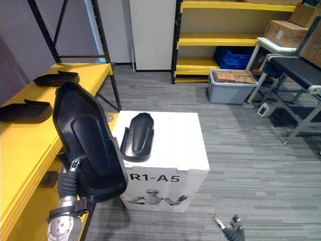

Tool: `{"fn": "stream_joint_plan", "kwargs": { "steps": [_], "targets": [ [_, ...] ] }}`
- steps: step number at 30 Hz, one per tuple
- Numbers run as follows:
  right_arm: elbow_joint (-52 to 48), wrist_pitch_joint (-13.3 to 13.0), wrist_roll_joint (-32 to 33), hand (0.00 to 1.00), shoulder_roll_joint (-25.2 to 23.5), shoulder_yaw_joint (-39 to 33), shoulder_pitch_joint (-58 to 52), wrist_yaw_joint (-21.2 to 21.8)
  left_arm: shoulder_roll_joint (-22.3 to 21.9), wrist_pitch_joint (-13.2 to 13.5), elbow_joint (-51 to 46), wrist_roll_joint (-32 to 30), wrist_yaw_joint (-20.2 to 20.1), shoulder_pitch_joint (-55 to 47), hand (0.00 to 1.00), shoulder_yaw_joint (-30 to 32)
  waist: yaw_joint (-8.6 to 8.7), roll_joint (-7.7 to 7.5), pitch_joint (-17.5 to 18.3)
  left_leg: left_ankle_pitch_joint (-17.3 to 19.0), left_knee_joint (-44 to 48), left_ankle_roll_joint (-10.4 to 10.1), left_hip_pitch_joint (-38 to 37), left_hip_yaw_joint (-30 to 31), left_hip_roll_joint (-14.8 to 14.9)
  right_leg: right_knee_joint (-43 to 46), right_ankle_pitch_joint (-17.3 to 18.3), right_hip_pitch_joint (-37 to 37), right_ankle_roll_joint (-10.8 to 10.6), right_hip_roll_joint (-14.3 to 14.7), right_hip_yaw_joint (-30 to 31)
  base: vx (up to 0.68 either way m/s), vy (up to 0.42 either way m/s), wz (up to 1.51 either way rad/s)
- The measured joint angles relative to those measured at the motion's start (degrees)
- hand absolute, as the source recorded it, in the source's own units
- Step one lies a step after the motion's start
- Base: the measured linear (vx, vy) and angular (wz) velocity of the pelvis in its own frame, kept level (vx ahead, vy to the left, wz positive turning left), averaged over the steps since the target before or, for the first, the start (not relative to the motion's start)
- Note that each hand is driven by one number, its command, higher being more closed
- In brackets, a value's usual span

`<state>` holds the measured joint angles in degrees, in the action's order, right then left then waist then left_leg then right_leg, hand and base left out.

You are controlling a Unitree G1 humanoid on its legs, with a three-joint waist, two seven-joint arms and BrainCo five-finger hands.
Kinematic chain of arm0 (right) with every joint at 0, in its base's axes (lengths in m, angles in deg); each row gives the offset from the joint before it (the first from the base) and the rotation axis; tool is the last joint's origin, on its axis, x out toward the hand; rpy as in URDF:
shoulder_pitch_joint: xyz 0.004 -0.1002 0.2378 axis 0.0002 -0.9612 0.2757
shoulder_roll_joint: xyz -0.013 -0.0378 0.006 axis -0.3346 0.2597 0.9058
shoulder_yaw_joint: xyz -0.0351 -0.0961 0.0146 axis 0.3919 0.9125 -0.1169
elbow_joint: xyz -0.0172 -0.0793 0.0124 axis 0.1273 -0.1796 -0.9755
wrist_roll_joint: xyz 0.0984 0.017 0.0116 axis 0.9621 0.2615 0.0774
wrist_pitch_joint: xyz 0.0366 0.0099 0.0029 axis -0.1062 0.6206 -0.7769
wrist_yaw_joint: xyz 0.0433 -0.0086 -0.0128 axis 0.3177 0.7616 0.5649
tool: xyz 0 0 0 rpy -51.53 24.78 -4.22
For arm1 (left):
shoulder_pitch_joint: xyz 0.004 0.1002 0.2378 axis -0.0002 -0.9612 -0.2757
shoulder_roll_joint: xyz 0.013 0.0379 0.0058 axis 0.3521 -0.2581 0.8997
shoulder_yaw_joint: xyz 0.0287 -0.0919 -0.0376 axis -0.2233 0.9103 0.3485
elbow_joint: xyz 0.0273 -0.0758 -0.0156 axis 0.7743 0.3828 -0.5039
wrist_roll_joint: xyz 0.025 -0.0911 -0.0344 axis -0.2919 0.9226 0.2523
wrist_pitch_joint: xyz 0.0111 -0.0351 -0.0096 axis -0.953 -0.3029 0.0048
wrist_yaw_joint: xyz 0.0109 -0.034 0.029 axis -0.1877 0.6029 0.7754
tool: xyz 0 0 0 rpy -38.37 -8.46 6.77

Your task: Walk over and take plastic housings, then place them on the shelf

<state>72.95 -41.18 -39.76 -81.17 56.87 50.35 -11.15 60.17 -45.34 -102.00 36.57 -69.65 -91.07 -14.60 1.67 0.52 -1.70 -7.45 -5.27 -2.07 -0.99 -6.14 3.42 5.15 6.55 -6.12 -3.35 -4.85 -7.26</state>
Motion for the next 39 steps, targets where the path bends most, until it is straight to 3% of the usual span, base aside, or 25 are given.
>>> {"fn": "stream_joint_plan", "kwargs": {
  "steps": [6,10,11,12,13,16,19,20,21,22,23,25,26,27,31,34,37,39],
  "targets": [
    [4.37,0.96,0.41,0.0,-0.65,3.79,0.67,1.01,-1.2,0.06,-0.38,0.0,-0.43,-0.93,1.0,-0.92,-1.47,-0.1,0.08,-0.23,0.03,0.16,0.65,3.36,-0.86,1.75,1.34,-1.13,-0.33,-0.64,-3.66,-0.03,-0.004,0.31],
    [5.96,0.95,0.2,0.0,-0.38,6.92,2.97,0.5,-1.59,0.05,-0.97,0.02,-0.16,-0.66,1.0,-1.53,-2.65,-0.24,-0.46,-0.72,1.91,1.25,5.95,10.55,-3.17,7.05,3.22,0.1,-0.29,-2.58,-14.25,-0.03,-0.006,1.28],
    [5.98,0.95,0.19,0.0,-0.43,6.95,3.47,0.41,-1.68,0.04,-1.37,0.04,-0.02,-0.63,1.0,-2.0,-2.67,-0.31,-0.62,0.54,1.94,1.93,6.75,9.4,-3.24,7.19,3.26,0.02,-0.36,-3.0,-16.77,-0.01,0.006,1.66],
    [6.01,0.95,0.1,0.0,-0.44,6.91,4.34,0.29,-1.72,0.08,-1.7,0.12,0.05,-0.34,1.0,-2.23,-2.72,-1.12,-1.26,3.0,2.45,4.4,8.05,5.56,-3.32,6.94,3.22,-0.31,-0.35,-4.24,-19.95,0.02,0.033,1.87],
    [6.93,0.96,-0.19,0.0,0.25,6.93,6.01,0.16,-1.99,0.15,-1.74,0.16,0.16,0.3,1.0,-2.8,-2.96,-1.34,-2.61,4.56,8.58,5.47,11.06,-4.84,-1.57,7.27,3.21,-0.93,-0.37,-6.07,-24.55,0.03,0.05,1.79],
    [7.96,0.95,-0.79,0.0,2.62,6.97,7.33,-0.25,-2.07,0.25,-1.14,0.18,0.19,1.24,1.0,-5.49,-2.58,-0.1,-2.92,6.05,14.44,7.35,11.38,-20.24,2.43,9.01,3.9,-3.84,-1.34,-6.83,-31.88,0.13,0.083,1.57],
    [10.42,0.99,-1.3,0.0,4.08,6.82,9.77,-0.68,-1.49,0.34,0.46,0.43,-0.03,3.68,1.0,-7.61,-2.43,-0.02,-2.85,6.26,11.46,7.25,10.97,-23.13,-0.72,5.93,3.99,-5.46,-1.76,-8.56,-35.41,0.14,0.141,1.18],
    [11.68,1.07,-1.43,0.0,3.97,6.74,10.87,-0.73,-1.01,0.46,1.72,0.58,-0.37,5.44,1.0,-8.1,-2.27,-1.36,-3.31,6.49,12.29,7.54,11.36,-23.84,-2.63,3.91,6.13,-6.33,-3.38,-10.43,-35.94,0.13,0.174,0.78],
    [12.73,1.18,-1.9,0.0,4.04,6.61,11.55,-0.71,-1.05,0.38,2.8,0.62,-0.45,6.36,1.0,-8.46,-2.26,-0.49,-3.43,8.0,15.52,8.92,11.95,-23.76,-2.67,5.92,6.97,-6.73,-3.93,-11.33,-35.97,0.14,0.17,0.69],
    [13.21,1.71,-2.47,0.0,3.77,6.63,11.63,-0.66,-1.05,0.34,3.64,0.62,-0.58,6.58,1.0,-8.74,-2.37,-1.02,-3.64,10.17,16.32,8.33,11.1,-23.53,-4.0,7.88,7.62,-7.59,-4.37,-13.13,-35.91,0.2,0.191,0.44],
    [13.04,2.17,-2.85,0.0,3.53,7.03,11.71,-0.56,-1.41,0.3,4.19,0.57,-0.72,6.49,1.0,-8.88,-2.03,-1.39,-3.68,11.67,16.96,9.01,10.52,-22.48,-5.71,10.77,6.49,-7.97,-2.96,-15.01,-35.56,0.24,0.197,0.68],
    [13.08,2.5,-3.65,0.0,3.44,7.02,11.16,-0.54,-1.36,0.21,4.95,0.3,-0.83,8.0,1.0,-10.03,-0.09,-0.79,-3.89,13.14,17.6,10.12,9.63,-18.95,-7.48,22.92,4.78,-5.13,2.86,-18.45,-31.49,0.22,0.197,0.94],
    [13.12,2.79,-3.66,0.0,3.11,7.04,10.99,-0.42,-0.82,0.22,5.81,-0.01,-0.82,9.56,1.0,-10.47,1.12,-0.4,-4.11,13.6,17.42,9.85,8.36,-16.13,-7.76,29.59,6.01,-1.39,2.88,-17.3,-21.48,0.22,0.176,0.99],
    [13.1,2.84,-3.67,0.0,3.16,7.33,11.0,-0.18,-0.16,0.22,6.78,-0.03,-0.78,11.08,1.0,-10.89,1.36,-0.39,-4.72,13.69,16.43,9.7,6.71,-14.27,-7.73,32.19,7.88,2.41,0.91,-13.73,-12.09,0.23,0.149,0.89],
    [11.29,2.85,-3.67,0.0,2.49,7.95,9.32,-0.15,1.01,0.23,7.63,-0.03,-0.13,12.36,1.0,-11.48,1.67,-0.77,-4.95,13.58,14.49,9.77,2.12,-10.23,-8.69,29.89,9.65,11.7,-0.11,-5.79,3.1,0.23,0.052,0.55],
    [7.6,2.87,-3.56,0.0,1.36,8.64,6.54,-0.15,1.01,0.29,7.52,-0.03,0.4,13.09,1.0,-13.42,1.99,-1.96,-4.5,14.44,14.05,9.15,0.78,-7.0,-10.29,23.58,9.08,14.68,0.0,-3.5,9.3,0.18,-0.07,0.91],
    [5.22,2.97,-3.57,0.0,-1.18,9.32,4.58,-0.04,0.77,0.28,7.53,-0.02,0.52,12.84,1.0,-13.91,-0.75,-3.15,-2.74,16.81,14.61,6.8,-0.82,-7.03,-9.82,16.81,5.3,13.16,-0.14,-3.41,8.0,0.24,-0.149,0.09],
    [5.24,3.11,-3.58,0.0,-1.82,9.79,4.56,0.19,-0.01,0.6,7.42,-0.02,0.47,12.88,1.0,-13.98,-1.24,-2.52,-1.79,18.24,15.46,4.68,-1.44,-7.86,-7.81,12.09,1.69,10.38,-1.27,-1.81,7.59,0.22,-0.139,-0.26]
  ]
}}
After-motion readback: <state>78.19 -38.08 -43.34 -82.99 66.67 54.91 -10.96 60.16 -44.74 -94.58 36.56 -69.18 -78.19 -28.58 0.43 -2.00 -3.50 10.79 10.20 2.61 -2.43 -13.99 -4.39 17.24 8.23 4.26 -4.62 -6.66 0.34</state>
